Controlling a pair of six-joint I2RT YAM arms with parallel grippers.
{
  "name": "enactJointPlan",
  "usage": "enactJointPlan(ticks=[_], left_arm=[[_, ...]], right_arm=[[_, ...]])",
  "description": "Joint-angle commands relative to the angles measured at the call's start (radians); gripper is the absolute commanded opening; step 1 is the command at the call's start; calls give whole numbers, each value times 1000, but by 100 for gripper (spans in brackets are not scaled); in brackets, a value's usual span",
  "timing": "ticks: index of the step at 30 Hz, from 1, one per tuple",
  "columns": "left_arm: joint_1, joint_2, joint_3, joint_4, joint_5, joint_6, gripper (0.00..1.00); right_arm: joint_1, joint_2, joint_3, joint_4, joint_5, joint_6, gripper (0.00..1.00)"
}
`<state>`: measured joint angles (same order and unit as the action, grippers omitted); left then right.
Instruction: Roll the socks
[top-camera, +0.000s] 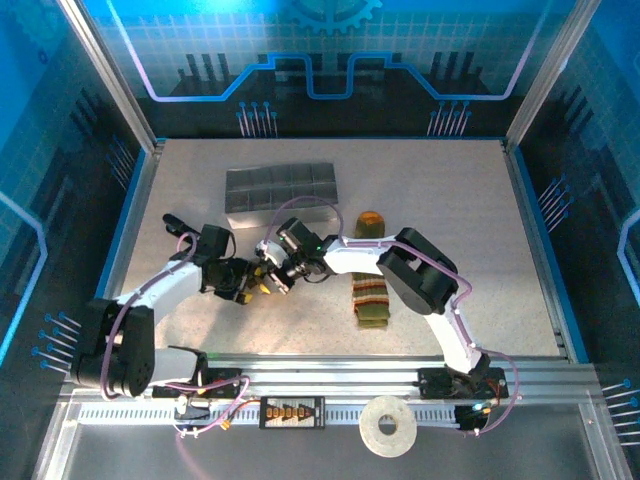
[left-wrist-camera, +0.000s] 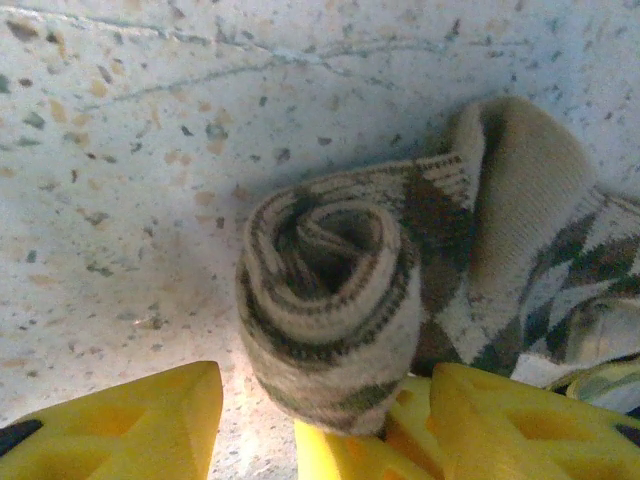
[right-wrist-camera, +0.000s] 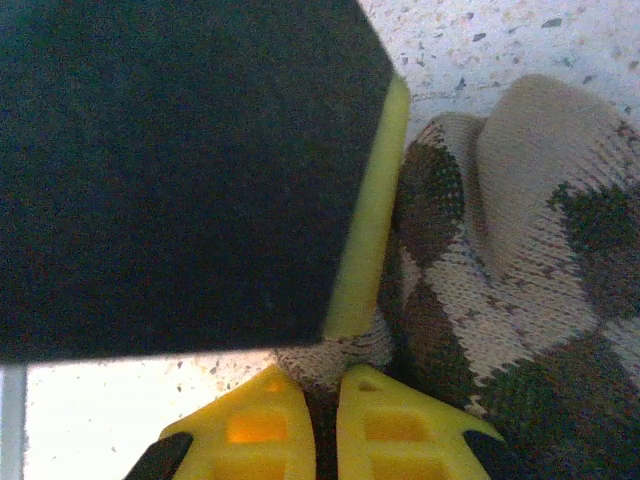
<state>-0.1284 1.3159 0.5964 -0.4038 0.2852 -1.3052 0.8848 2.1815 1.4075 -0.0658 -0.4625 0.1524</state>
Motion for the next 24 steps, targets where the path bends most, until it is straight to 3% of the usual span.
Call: enactJointPlan(ticks=[1,8,11,14,18,21,24], left_arm=[[-2,17,-28,29,4,-4,52],[-5,110,18,-128,-79,23,31],[-8,183,61,-261,-90,29,17],[-25,262,109,-410,-97,30,15],[-48,286,126,-480,-131,-17,11],[-60,302,174,-522,-156,-35,11],[-82,353,250,-574,-169,-33,11]], right_arm=[[-22,138,-39,-293,83,49,1],[-23,139,-40,-290,73,57,2],[-15,78,-91,-212,102,20,14],[7,-55,-210,-39,157,-51,34],[46,-259,-434,278,279,-173,43],[90,-377,-604,531,398,-272,58],[153,-415,-598,490,521,-392,60]])
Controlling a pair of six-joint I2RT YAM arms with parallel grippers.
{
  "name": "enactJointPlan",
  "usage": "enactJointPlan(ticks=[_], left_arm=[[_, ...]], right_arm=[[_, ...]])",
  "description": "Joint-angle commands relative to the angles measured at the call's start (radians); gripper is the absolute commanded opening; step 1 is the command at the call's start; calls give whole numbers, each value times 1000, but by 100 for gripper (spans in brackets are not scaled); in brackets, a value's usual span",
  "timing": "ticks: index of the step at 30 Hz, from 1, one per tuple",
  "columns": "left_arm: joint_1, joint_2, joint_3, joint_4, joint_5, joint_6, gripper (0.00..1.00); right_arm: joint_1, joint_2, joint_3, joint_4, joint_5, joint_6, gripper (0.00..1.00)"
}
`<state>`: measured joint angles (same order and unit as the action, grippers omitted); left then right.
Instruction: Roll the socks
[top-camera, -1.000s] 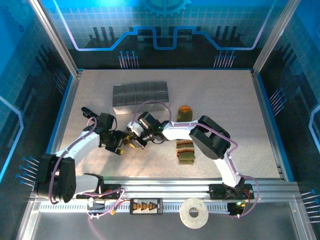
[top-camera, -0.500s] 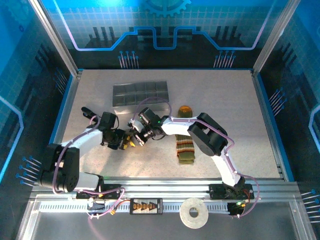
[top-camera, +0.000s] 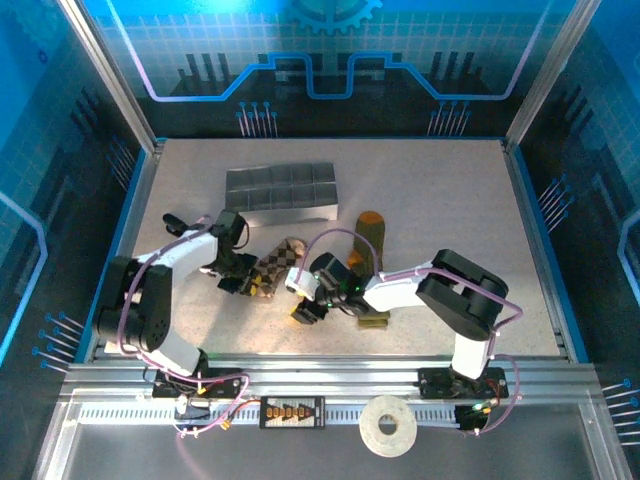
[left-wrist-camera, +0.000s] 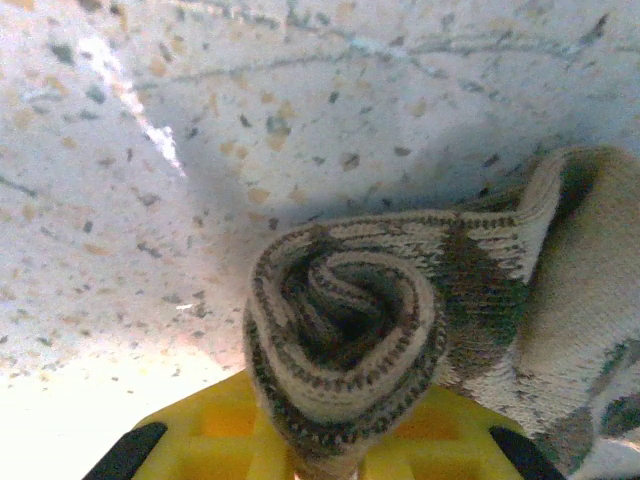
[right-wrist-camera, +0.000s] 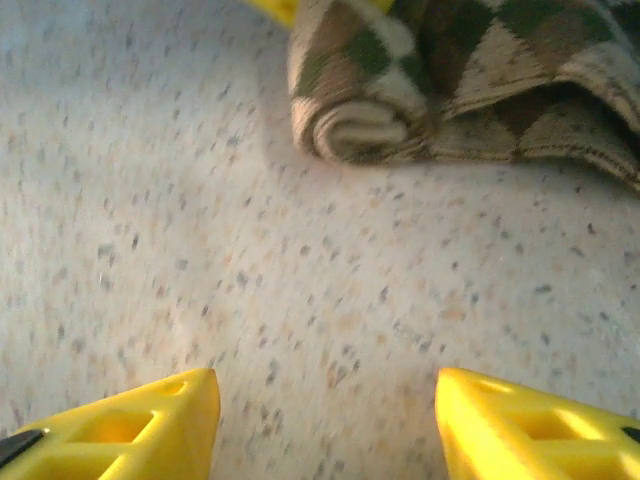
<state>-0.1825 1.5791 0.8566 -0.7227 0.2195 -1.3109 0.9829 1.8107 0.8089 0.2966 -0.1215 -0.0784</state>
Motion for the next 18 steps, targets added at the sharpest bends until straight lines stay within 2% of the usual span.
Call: enactJointPlan(ticks=[1,6,12,18], left_arm=[[-35,107,15,-275,-111,-27,11],[-46,201,114,-341,-120,-13,11],[-43,286,202,-368,-103,25,11],[-25,350,255,-379,-97,61,11]], right_arm=[[75,-46,2,131,205,-198,61],[151,6,87,117,304,-303,61],[169,116,211,75,389,-339,60],[166,183,271,3,372,-339,50]])
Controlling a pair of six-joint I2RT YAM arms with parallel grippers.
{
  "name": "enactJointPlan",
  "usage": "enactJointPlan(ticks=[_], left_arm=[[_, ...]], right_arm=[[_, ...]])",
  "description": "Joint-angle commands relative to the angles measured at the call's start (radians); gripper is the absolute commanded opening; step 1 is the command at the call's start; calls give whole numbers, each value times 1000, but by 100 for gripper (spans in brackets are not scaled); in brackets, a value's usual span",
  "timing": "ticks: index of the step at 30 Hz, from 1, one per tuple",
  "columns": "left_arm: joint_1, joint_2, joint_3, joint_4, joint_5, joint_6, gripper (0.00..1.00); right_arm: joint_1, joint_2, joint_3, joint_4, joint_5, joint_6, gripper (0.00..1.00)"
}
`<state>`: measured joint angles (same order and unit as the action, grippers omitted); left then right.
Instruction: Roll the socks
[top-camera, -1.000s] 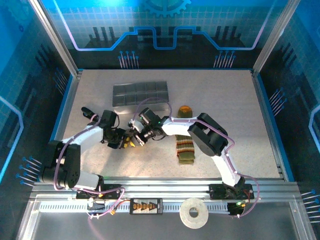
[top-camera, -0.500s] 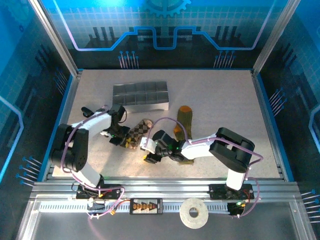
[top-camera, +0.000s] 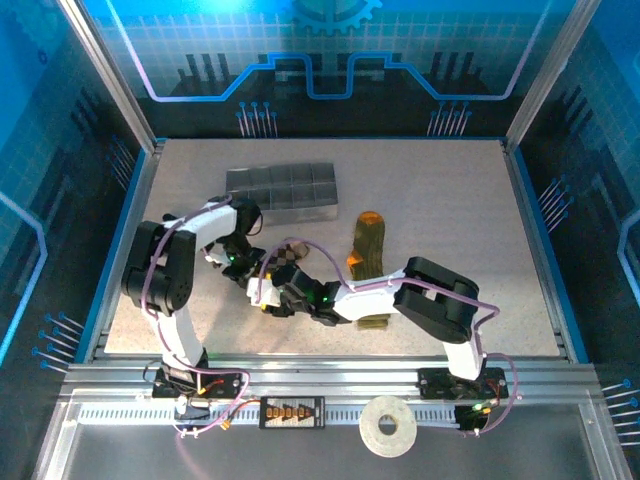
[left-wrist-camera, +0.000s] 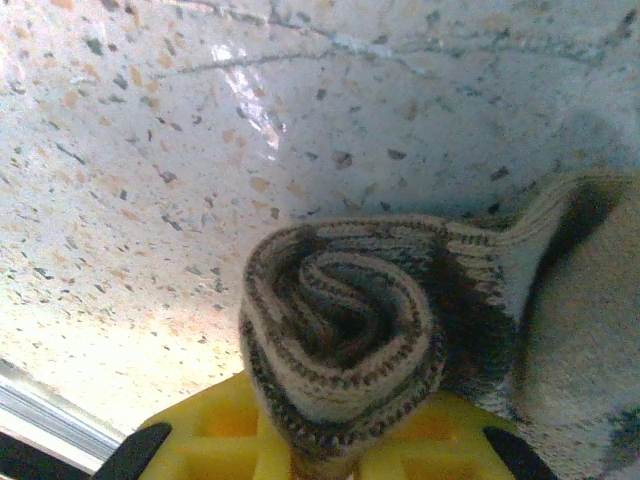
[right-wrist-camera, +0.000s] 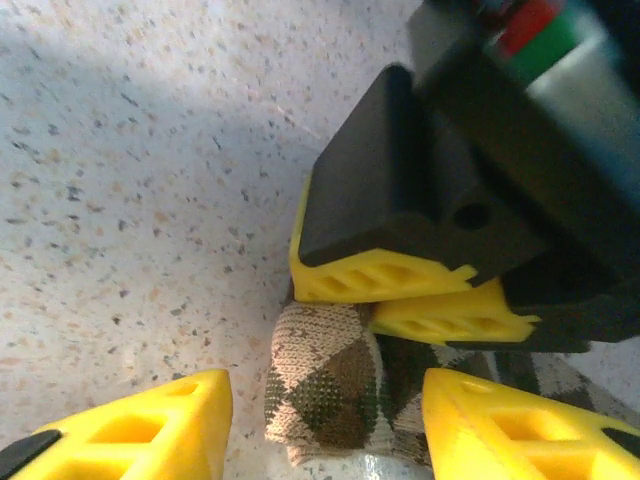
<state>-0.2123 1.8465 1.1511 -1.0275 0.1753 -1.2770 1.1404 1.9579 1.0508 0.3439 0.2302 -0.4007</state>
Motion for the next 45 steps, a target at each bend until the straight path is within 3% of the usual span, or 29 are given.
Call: enactJointPlan(ticks=[1,6,13,20,23,26,29,33,40,45], left_arm=[[7,87,-35,-74,-54,32,11],[11,111,-13,-72,-48,59,10],[10,106,-19,-59,-34,74,9],[11,69,7,-74,-36,86,10],[10,-5,12,-77,-42,87,20],[12,-106,-7,-64,-48,73,38],[23,-192,-44,-39,-32,50,54],[40,-290,-88,-8,-39,33,67],[58,-422,-194,76,-47,30,69],[57,-467,-304,249,40,47,64]], right_arm=[[9,39,26,-45,19,-11,48],[5,66,43,-62,28,22,39],[-6,106,97,-103,65,46,35],[-28,133,141,-195,57,91,15],[-47,134,150,-263,1,144,6],[-75,137,147,-324,-98,212,1],[-95,152,141,-370,-187,276,0],[-112,181,142,-425,-257,347,0],[-166,224,173,-486,-366,473,0],[-232,262,216,-525,-489,571,0]])
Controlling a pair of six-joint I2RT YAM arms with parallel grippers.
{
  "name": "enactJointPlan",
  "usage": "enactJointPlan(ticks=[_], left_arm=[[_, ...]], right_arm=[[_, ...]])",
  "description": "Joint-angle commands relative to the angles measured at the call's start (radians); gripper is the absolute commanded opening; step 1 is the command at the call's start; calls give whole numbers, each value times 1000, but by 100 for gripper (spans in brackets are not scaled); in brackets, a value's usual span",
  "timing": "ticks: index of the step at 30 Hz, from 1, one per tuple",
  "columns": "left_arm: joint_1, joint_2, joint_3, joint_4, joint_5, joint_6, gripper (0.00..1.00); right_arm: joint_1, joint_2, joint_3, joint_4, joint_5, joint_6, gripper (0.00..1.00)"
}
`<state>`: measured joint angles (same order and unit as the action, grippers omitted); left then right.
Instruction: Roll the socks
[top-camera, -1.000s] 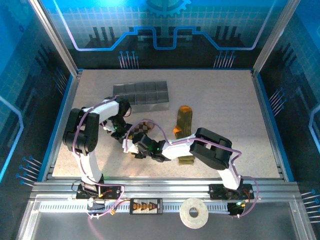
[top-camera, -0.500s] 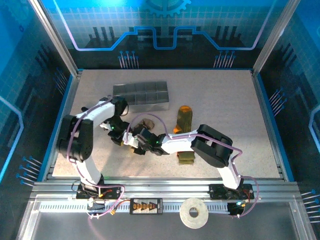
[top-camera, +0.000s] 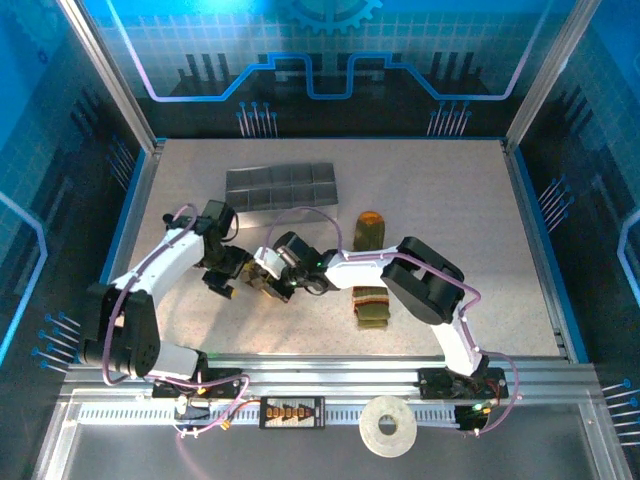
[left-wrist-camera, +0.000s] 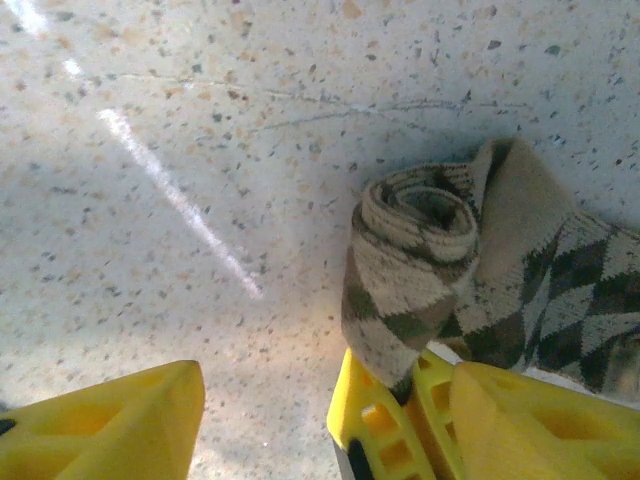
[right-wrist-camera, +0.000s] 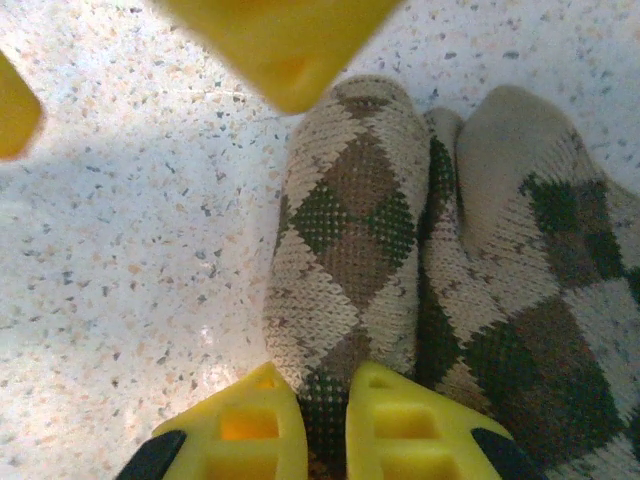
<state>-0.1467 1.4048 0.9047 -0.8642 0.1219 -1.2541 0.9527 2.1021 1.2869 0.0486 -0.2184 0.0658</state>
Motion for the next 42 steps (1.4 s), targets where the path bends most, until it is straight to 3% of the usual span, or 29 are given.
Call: enactJointPlan(ticks=[1,6,21,27,31,37,39,42], left_arm=[[-8,-33,-73,124,100,28,63],[-8,-27,-118,296,114,64,59],[-8,87,-166,360,42,85,49],[-16,201,-123,299,1,100,33],[-32,308,-83,103,-16,94,17],[-104,324,-75,-56,-39,-5,11],[-140,332,-38,-118,-56,-42,9],[-180,361,22,-177,-56,-89,8]], right_arm=[[-52,124,-11,-237,-62,114,0],[-96,159,35,-272,-158,180,0],[-146,254,115,-351,-282,289,0],[-155,261,111,-345,-305,300,0],[-138,170,50,-263,-232,221,20],[-68,-90,-144,-25,-70,-18,38],[-30,-197,-261,124,13,-111,42],[33,-311,-441,362,169,-226,56]])
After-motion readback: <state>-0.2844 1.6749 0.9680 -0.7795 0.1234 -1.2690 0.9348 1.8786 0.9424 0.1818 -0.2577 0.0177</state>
